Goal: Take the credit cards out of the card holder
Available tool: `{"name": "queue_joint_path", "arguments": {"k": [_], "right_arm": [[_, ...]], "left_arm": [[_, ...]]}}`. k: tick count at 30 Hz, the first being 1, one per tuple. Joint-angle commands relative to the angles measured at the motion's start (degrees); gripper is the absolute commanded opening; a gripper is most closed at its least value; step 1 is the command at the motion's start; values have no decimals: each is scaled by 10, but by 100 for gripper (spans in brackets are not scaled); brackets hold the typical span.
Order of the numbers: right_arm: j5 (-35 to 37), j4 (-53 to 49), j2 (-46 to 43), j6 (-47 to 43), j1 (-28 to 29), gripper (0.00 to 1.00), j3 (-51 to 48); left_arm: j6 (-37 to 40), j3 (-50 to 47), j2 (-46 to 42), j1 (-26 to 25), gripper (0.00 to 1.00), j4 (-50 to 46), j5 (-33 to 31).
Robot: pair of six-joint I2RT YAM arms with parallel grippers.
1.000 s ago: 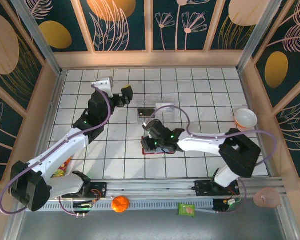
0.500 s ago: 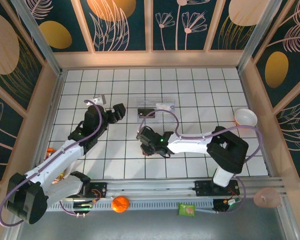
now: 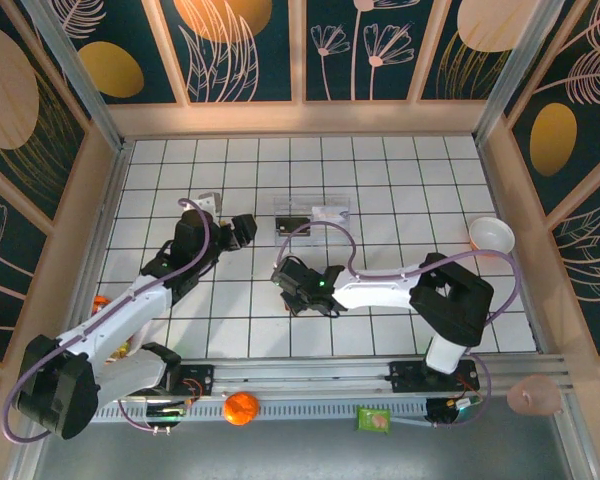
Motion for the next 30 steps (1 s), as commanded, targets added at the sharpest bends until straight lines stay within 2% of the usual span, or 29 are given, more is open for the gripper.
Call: {"name": "queue_joint_path", "arguments": {"k": [1, 7, 11, 19, 25, 30], "right_arm": [[-10, 40, -38, 7, -10, 2, -30], [-59, 127, -97, 32, -33, 0, -81], [-81, 153, -104, 51, -43, 0, -91], [-83, 161, -102, 72, -43, 0, -100], [-82, 164, -100, 87, -43, 0, -107], [-59, 145, -101, 110, -43, 0, -110]], "left_arm": [[-14, -29, 14, -1, 72, 22, 66], [-33, -58, 60, -54, 41, 40, 109], [-40, -66, 101, -95, 36, 62, 149], [-28, -62, 182, -115, 10, 53, 187], [-23, -55, 214, -124, 0, 45, 192], [-6, -47, 240, -124, 0, -4, 162]]}}
